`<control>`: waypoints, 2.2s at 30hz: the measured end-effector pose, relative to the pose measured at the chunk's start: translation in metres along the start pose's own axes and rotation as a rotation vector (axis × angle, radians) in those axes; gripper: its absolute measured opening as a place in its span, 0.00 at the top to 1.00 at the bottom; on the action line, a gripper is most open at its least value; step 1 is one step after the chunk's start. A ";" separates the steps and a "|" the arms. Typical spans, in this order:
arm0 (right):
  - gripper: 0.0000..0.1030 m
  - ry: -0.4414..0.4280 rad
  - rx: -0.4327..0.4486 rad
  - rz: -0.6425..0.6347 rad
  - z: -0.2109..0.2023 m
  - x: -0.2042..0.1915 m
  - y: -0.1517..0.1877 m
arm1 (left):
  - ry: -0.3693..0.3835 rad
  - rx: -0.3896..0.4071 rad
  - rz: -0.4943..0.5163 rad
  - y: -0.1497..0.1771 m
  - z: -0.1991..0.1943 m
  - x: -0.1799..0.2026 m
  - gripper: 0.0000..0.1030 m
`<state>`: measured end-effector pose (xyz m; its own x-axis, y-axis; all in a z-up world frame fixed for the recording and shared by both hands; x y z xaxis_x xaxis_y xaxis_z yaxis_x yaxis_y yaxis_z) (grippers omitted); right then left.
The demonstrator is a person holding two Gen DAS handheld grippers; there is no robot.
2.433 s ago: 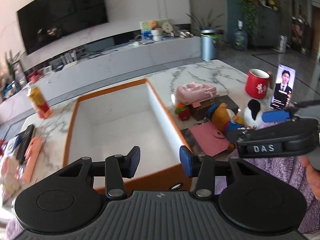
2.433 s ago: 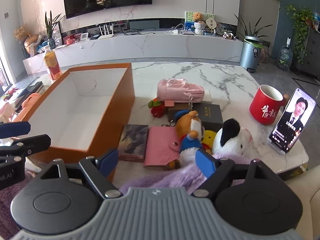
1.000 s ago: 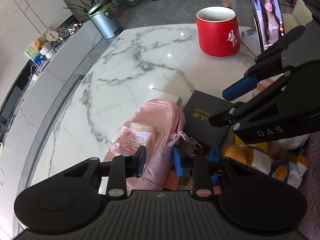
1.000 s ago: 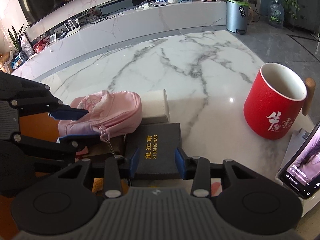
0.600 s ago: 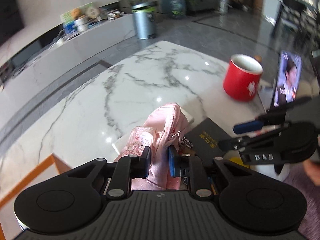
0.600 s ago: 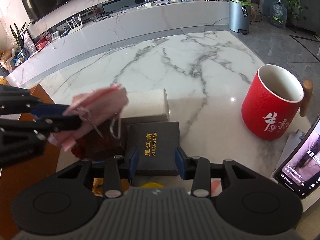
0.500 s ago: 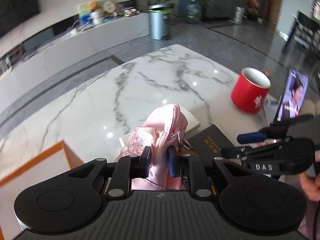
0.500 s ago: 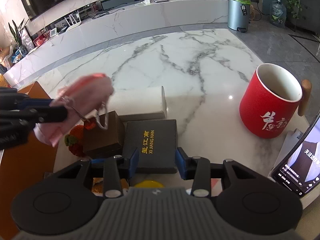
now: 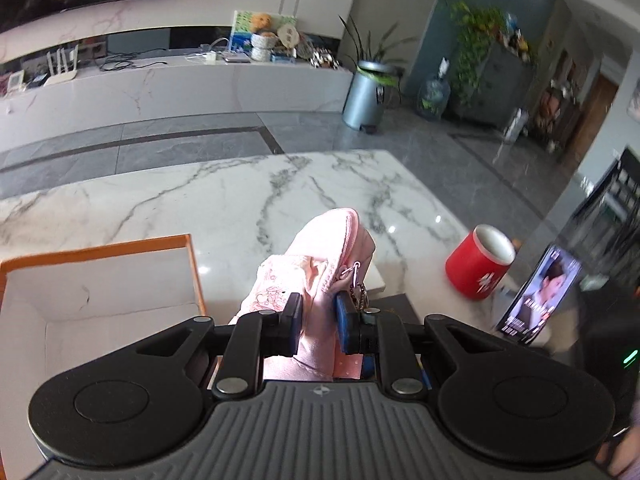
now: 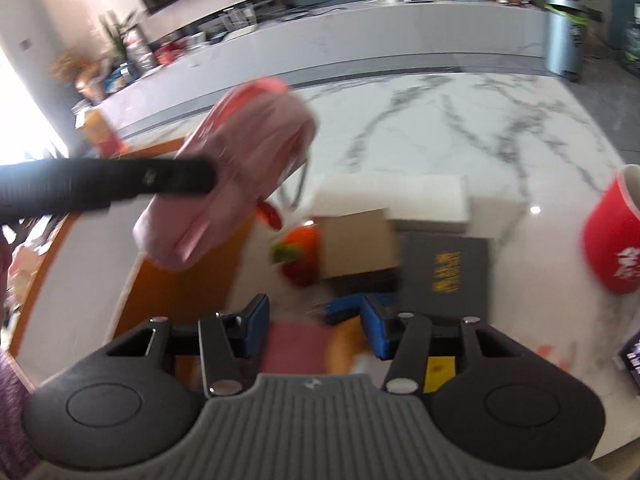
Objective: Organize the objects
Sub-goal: 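Lift the pink backpack with the left tool over the orange box, then hold the backpack over the box with the left tool while the right tool grasps the pink wallet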
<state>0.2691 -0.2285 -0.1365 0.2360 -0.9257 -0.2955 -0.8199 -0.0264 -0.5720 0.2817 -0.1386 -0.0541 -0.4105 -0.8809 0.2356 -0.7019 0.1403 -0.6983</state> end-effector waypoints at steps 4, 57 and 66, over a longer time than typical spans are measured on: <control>0.49 -0.029 -0.062 -0.033 0.017 -0.024 0.019 | -0.003 0.066 -0.072 -0.002 -0.042 -0.015 0.80; 0.37 0.249 -0.170 -0.219 0.017 -0.057 0.064 | -0.123 0.040 -0.435 0.119 -0.098 -0.122 0.79; 0.22 0.321 -0.269 -0.326 0.056 -0.050 0.076 | -0.172 0.024 -0.483 0.122 -0.088 -0.144 0.79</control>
<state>0.2243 -0.1629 -0.2076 0.3637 -0.9212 0.1379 -0.8454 -0.3886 -0.3663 0.2035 0.0457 -0.1139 0.0603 -0.9047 0.4217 -0.7735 -0.3094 -0.5531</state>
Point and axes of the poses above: each gripper's, at about its wrist camera, not at the fingertips, and z roughly the way its jaws point, x to its right, y to its underside, the point moved 9 cm from there along z, roughly the way its jaws point, and after that the axes turned 1 degree about z, right-handed, at the moved point
